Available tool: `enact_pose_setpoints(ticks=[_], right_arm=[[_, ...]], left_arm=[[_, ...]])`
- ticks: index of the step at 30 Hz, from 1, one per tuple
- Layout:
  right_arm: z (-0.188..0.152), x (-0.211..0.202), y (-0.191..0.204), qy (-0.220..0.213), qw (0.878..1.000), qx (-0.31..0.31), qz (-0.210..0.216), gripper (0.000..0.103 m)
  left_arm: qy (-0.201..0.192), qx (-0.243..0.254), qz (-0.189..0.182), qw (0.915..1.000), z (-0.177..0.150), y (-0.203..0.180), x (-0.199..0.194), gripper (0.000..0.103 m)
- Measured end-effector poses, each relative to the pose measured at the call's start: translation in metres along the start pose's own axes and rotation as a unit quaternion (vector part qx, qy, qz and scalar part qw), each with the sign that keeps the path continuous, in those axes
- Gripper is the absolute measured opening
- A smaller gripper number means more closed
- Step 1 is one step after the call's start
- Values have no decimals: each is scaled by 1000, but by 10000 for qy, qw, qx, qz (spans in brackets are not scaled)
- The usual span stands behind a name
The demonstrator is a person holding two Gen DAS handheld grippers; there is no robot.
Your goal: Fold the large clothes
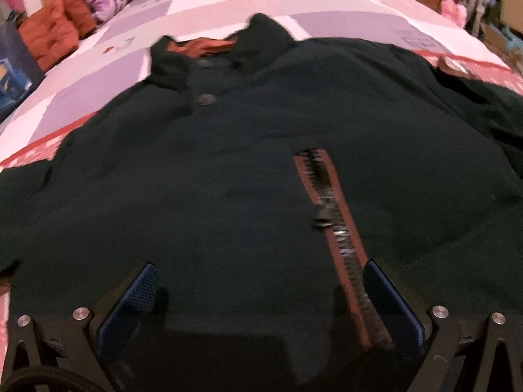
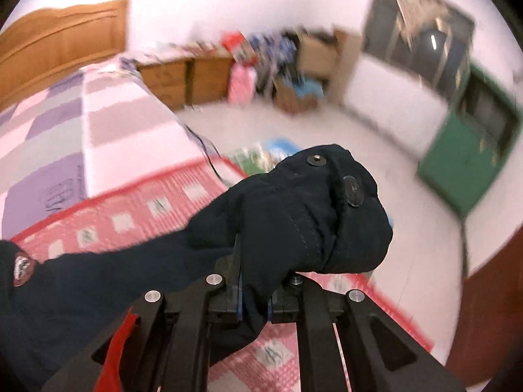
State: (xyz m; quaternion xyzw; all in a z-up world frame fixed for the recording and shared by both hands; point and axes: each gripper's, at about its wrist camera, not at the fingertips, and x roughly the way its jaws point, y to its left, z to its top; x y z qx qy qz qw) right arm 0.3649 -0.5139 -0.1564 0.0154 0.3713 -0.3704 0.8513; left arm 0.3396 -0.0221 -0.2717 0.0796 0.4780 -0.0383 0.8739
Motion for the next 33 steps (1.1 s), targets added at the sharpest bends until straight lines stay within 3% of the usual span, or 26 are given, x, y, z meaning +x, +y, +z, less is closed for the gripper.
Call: enact_pose_setpoints(ticks=[5, 11, 15, 17, 22, 27, 33], right_arm=[[28, -78, 93, -979, 9902, -972, 195, 9], [7, -160, 232, -1693, 9599, -1971, 1058, 9], [-34, -198, 322, -1741, 9377, -2484, 1692, 9], [-64, -216, 369, -1763, 9210, -2838, 2003, 9], [-132, -243, 452, -1680, 8857, -3564, 2456, 9], [-194, -240, 499, -1340, 8645, -4102, 2579, 9], [-232, -218, 514, -1105, 8546, -4379, 2562, 10]], left_arm=[[103, -354, 32, 9993, -8, 47, -14, 103], [166, -576, 225, 9979, -30, 103, -31, 103], [170, -584, 361, 9975, -46, 134, -41, 103], [179, -600, 421, 9972, -55, 150, -45, 103], [251, -661, 508, 9962, -79, 180, -47, 103], [385, -753, 500, 9952, -96, 196, -40, 103], [471, -943, 439, 9935, -102, 199, -31, 103]])
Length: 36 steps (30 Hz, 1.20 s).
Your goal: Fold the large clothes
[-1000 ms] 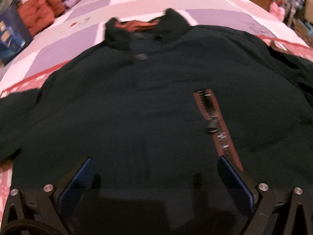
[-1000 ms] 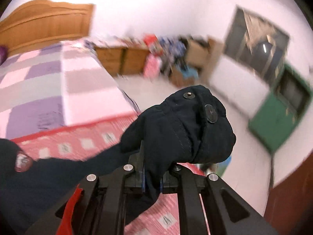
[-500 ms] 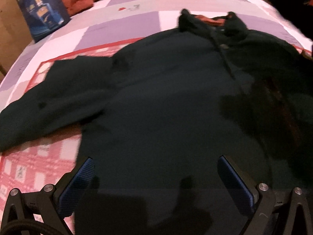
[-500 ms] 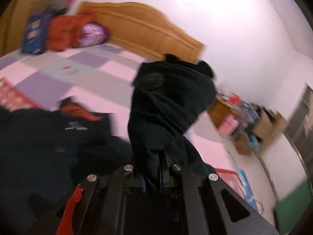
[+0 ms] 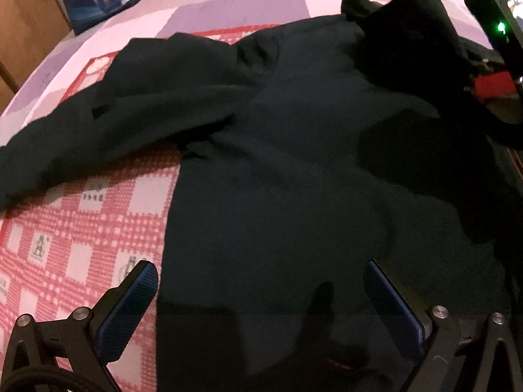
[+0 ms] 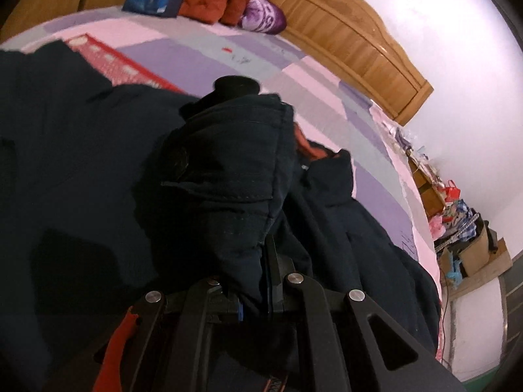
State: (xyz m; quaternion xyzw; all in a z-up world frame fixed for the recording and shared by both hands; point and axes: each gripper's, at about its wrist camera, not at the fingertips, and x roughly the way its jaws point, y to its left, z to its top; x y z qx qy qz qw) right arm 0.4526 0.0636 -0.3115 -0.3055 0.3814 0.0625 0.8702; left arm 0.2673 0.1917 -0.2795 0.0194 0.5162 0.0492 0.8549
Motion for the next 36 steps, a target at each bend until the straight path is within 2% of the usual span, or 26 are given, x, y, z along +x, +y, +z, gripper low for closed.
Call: enact_pose_setpoints(ticks=[3, 7, 9, 11, 12, 15, 18, 20, 22, 29, 32, 36], right_arm=[[-4, 9, 6, 125, 9998, -131, 120, 10], [-12, 22, 17, 406, 9983, -180, 366, 21], [-13, 17, 13, 403, 9969, 20, 675, 38], [-14, 9, 7, 422, 9930, 153, 1089, 90], [-16, 2, 5, 353, 9906, 173, 1311, 93], [-22, -19, -8, 195, 9853, 401, 1649, 93], [-35, -39, -46, 126, 9768, 1093, 1836, 93], [-50, -54, -76, 42, 9788, 1251, 1618, 93], [-70, -67, -109, 33, 9842, 1281, 1223, 93], [-121, -82, -214, 493, 9877, 1461, 275, 93], [-120, -84, -256, 561, 9888, 1373, 152, 93], [-101, -87, -309, 428, 9889, 1416, -93, 93]], left_arm=[[3, 7, -47, 10000, 1, -5, 2, 103], [4, 43, -89, 10000, 8, -14, 3, 103], [-41, 67, -121, 9999, 15, -21, 2, 103], [-82, 51, -154, 9998, 23, -27, 1, 103], [-104, 34, -190, 9998, 29, -31, 1, 103], [-189, 44, -267, 9995, 43, -43, -2, 103], [-291, 182, -352, 9988, 60, -61, -6, 103], [-361, 255, -411, 9982, 72, -73, -8, 103], [-409, 294, -479, 9976, 87, -86, -6, 103], [-281, 15, -631, 9976, 135, -115, 6, 103], [-404, 64, -718, 9966, 165, -136, -1, 103], [-658, 330, -793, 9941, 195, -171, -8, 103]])
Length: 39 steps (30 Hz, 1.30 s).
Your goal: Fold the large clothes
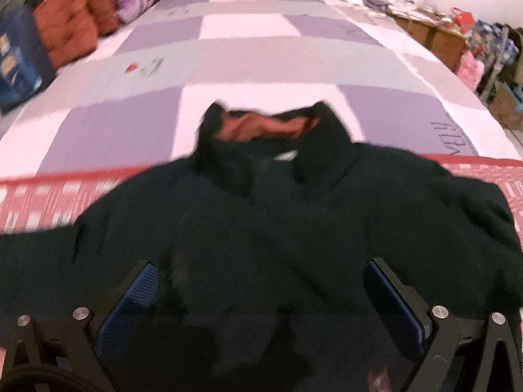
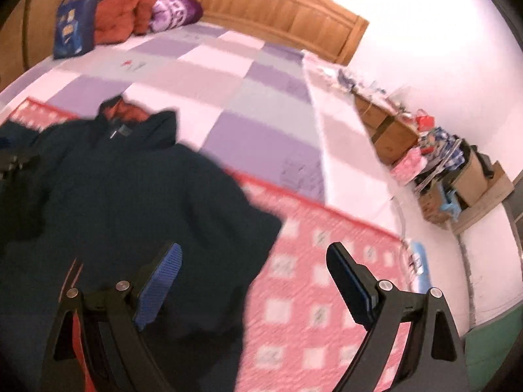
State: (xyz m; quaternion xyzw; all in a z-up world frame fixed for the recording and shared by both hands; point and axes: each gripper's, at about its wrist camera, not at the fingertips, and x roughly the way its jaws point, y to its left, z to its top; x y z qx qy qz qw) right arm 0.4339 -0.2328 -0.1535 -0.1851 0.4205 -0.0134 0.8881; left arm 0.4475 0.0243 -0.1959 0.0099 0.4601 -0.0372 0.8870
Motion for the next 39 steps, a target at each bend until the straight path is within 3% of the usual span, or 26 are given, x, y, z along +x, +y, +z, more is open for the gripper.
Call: enact_pose_setpoints(ticks=[4, 7, 8, 11, 13, 16, 18, 21, 24, 26, 28, 29, 31, 32, 33, 36, 37, 39], right_arm=[[19, 15, -24, -27, 9992, 314, -256, 93], [6, 39, -23, 139, 9963, 758, -390, 93], [-5, 53, -23, 298, 9936, 1013, -390, 93], [-45, 103, -17, 955, 9860, 1285, -461, 92], [-76, 132, -17, 1464, 9786, 1266, -705, 92], [-118, 148, -45, 1863, 9576, 2037, -828, 92], [-124, 141, -54, 1745, 9570, 2100, -976, 88], [-104, 108, -48, 850, 9745, 1809, -1021, 85], [-63, 78, -24, -78, 9887, 1445, -398, 85], [-34, 73, 1, -370, 9926, 1146, 145, 85], [-18, 79, 22, -391, 9934, 968, 467, 85], [-13, 87, 28, -330, 9937, 926, 534, 85], [-12, 120, 32, 150, 9956, 825, 411, 86], [-20, 147, 23, 664, 9931, 913, 325, 86], [-31, 160, 9, 830, 9879, 1219, 484, 86], [-58, 183, -42, 1081, 9656, 2280, 636, 100], [-64, 186, -48, 1094, 9636, 2334, 703, 100], [-67, 185, -46, 944, 9727, 2037, 591, 100]], left_arm=[[207, 261, 387, 9987, -2, -16, 36, 103], [851, 368, 1251, 9878, -26, 2, 80, 103], [1151, 190, 1419, 9830, -42, 22, 96, 103], [1240, -795, 690, 9867, -67, 64, 102, 103], [1044, -529, 770, 9901, -72, 60, 97, 103], [839, -149, 1002, 9913, -74, 48, 92, 103], [868, -488, 883, 9911, -74, 56, 84, 103], [476, -486, 973, 9929, -67, 47, 60, 103], [-174, -114, 612, 9979, -51, 16, 34, 103], [-300, 102, 353, 9989, -37, -1, 36, 103], [-236, 351, 421, 9982, -29, -17, 47, 103], [-1, 400, 607, 9974, -28, -18, 64, 103], [510, 306, 938, 9938, -38, 0, 96, 103], [594, 218, 836, 9945, -42, 12, 104, 103], [495, 149, 647, 9966, -51, 24, 105, 103], [166, 508, 735, 9959, -64, 23, 99, 103], [139, 463, 734, 9961, -65, 24, 100, 103], [117, 317, 729, 9968, -65, 27, 101, 103]])
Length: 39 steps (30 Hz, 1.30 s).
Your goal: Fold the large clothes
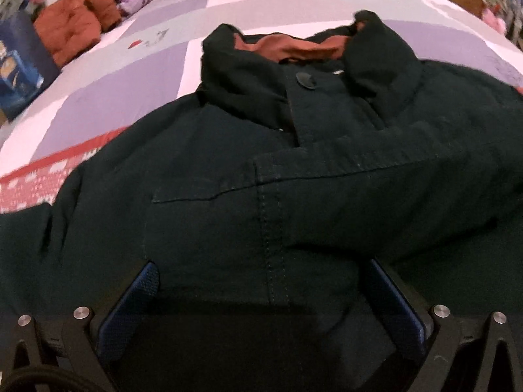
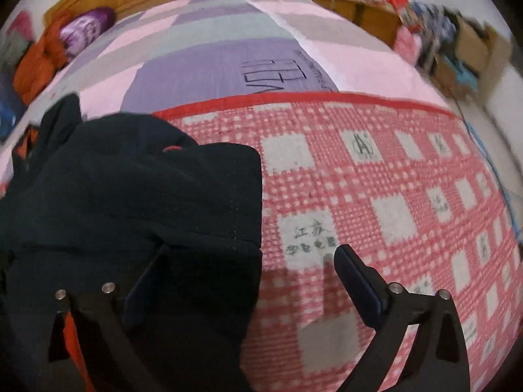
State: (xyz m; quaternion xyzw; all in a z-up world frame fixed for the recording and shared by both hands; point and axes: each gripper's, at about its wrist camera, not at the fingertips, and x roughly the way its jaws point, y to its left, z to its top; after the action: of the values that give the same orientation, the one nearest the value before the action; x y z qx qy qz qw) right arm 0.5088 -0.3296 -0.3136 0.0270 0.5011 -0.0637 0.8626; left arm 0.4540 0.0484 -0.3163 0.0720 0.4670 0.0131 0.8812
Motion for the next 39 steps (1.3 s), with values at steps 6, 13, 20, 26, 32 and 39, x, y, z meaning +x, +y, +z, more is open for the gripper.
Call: enact_pose_setpoints(ticks=[6, 13, 20, 26, 32, 39], right_arm=[[-11, -13, 6, -419, 9989, -77, -200, 100], [-24, -44, -12, -537, 9982, 58, -271, 99], [-78, -79, 25, -417, 9986, -332, -44, 95], [-104, -83, 14, -468, 9971, 604, -33, 92], [-119, -84, 46, -423, 9987, 254, -107, 92], [-131, -78, 41, -633, 9975, 294, 88, 92]], left_arm=[[127, -128, -35, 9998, 0, -2, -5, 103], [389, -324, -173, 9986, -3, 16, -8, 103], [-60, 393, -72, 9992, -1, -19, -46, 103], [-571, 818, -906, 9909, 41, -74, -87, 103], [-633, 1321, -1579, 9765, 64, -162, -98, 103], [-31, 1273, -1468, 9809, 41, -205, -79, 103]])
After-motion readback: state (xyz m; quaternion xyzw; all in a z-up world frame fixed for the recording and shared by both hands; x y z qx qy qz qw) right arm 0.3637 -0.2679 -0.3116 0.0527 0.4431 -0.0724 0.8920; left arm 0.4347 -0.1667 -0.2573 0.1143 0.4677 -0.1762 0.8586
